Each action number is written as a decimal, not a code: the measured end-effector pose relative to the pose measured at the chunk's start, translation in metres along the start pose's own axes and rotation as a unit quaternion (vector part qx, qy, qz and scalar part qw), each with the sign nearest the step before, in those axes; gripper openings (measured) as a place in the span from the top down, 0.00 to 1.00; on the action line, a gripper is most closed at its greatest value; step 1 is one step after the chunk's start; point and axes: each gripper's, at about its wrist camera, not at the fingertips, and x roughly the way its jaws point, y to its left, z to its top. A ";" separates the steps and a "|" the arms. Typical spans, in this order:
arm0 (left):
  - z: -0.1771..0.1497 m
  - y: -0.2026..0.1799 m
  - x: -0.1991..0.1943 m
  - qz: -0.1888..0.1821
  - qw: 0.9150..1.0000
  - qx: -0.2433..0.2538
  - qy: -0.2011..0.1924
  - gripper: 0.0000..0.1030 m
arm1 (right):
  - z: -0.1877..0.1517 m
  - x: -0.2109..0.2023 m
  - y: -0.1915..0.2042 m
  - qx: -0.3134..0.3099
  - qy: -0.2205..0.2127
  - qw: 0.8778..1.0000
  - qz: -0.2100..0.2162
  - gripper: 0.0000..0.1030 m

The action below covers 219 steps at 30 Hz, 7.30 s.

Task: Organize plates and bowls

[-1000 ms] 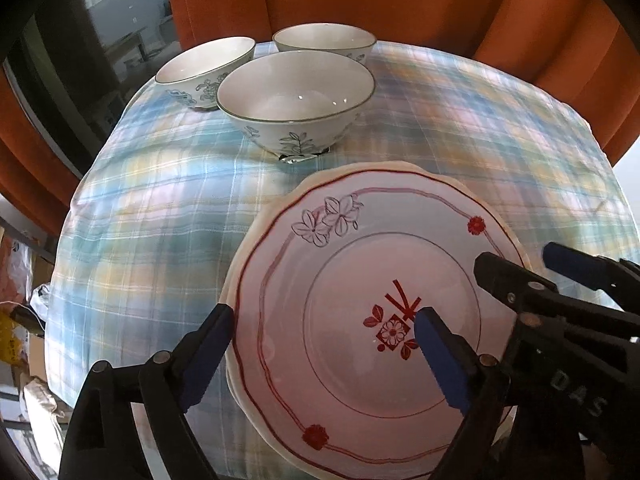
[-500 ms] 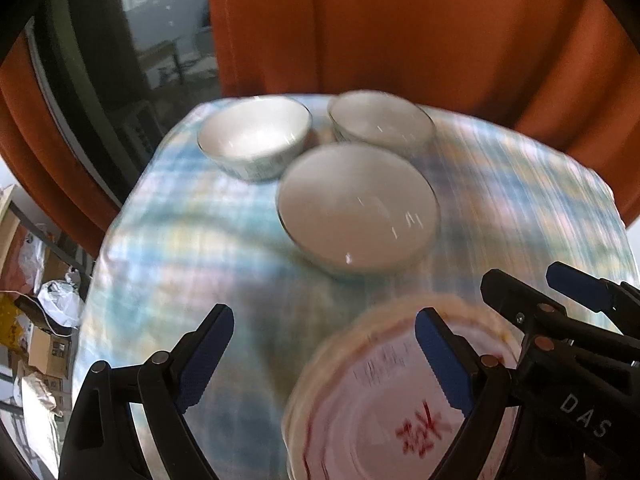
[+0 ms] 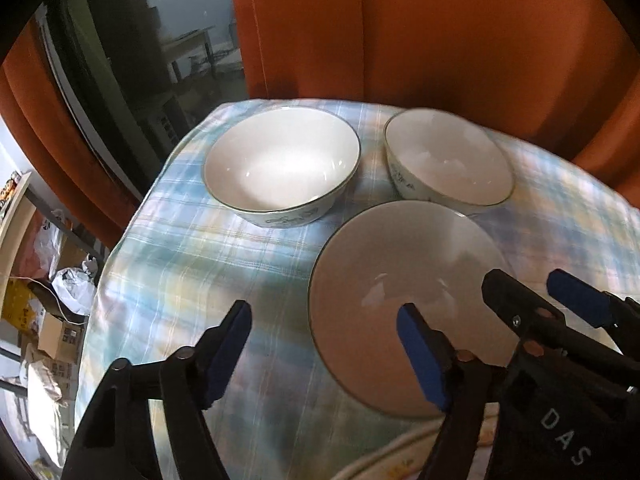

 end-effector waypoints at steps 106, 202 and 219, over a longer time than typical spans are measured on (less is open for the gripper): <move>-0.189 -0.236 -0.086 -0.026 0.990 0.125 0.053 0.41 | -0.202 -0.080 -0.231 0.045 0.086 0.995 0.026 0.73; 0.113 0.084 0.072 -0.046 0.999 0.023 -0.012 0.61 | 0.110 0.095 0.099 0.038 -0.016 0.999 -0.014 0.65; 0.116 0.087 0.085 -0.045 0.998 0.037 -0.005 0.68 | 0.115 0.114 0.101 0.033 0.005 0.999 -0.007 0.71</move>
